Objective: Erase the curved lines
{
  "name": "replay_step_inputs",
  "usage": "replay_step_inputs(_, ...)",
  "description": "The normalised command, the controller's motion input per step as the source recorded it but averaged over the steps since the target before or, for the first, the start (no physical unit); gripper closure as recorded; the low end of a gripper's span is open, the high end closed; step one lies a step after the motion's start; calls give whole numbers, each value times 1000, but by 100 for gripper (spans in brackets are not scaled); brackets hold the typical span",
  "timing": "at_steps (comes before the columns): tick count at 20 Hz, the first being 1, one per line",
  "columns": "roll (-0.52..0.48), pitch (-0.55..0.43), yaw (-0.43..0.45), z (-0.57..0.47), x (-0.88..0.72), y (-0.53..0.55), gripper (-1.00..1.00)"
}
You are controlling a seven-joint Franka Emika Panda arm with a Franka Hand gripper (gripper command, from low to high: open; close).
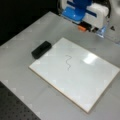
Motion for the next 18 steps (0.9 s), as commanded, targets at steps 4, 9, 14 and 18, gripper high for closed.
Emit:
replay_step_inputs(4, 83, 154, 267, -2, -28, -68, -100)
replay_step_inputs(9, 90, 144, 178, -14, 24, -185, -100)
replay_step_inputs(14, 24, 56, 53, -27, 92, -285, -100)
replay_step_inputs(18, 28, 39, 19, -22, 111, -360, -100)
